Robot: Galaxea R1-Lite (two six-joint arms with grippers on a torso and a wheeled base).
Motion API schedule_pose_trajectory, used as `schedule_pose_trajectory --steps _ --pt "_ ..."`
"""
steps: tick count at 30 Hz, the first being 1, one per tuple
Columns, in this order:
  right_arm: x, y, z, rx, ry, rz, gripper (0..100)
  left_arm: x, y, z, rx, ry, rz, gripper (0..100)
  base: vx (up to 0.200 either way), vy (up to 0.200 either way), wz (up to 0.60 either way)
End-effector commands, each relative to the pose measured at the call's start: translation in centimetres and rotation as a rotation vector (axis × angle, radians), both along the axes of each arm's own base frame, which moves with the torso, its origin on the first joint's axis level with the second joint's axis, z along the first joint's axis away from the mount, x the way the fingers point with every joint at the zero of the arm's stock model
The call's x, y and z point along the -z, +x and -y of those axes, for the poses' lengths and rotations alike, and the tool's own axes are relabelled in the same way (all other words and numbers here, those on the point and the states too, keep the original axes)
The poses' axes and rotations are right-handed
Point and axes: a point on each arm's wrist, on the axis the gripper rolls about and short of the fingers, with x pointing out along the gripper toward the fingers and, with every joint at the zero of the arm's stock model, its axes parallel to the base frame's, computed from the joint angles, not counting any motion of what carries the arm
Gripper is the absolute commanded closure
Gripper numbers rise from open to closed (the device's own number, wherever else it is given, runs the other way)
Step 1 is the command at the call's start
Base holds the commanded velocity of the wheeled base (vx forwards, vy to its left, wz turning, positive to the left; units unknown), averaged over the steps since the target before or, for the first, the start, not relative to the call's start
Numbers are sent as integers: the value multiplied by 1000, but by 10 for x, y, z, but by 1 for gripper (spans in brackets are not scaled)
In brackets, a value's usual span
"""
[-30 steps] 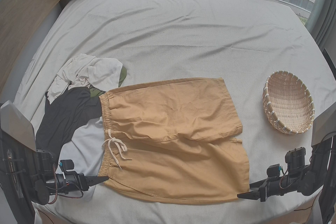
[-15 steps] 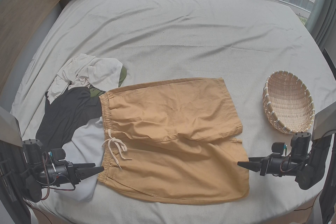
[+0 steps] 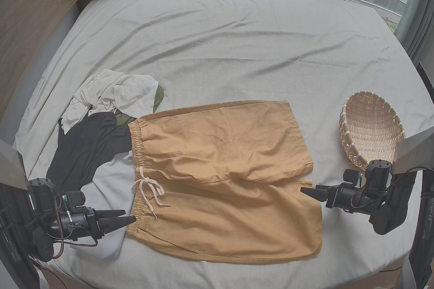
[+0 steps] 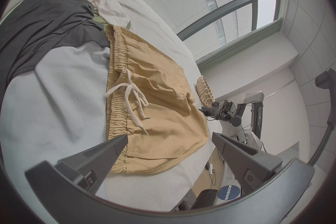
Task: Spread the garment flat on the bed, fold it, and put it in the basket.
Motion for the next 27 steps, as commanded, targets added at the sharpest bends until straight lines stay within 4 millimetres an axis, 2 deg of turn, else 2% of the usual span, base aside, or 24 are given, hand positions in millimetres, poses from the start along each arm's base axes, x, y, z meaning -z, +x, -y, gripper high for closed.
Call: schedule_pose_trajectory --steps 1,2,17,27 --pt "8 5 -5 -9 -2 -11 0 -1 0 1 7 0 2 0 0 0 0" --pt "8 5 -5 -10 -2 -11 100 -1 0 2 8 0 2 0 0 0 0" --pt "0 11 -6 -15 4 34 100 7 0 2 19 14 -7 0 0 0 0" --pt "-10 21 2 17 5 93 100 12 3 1 25 27 -1 0 0 0 0"
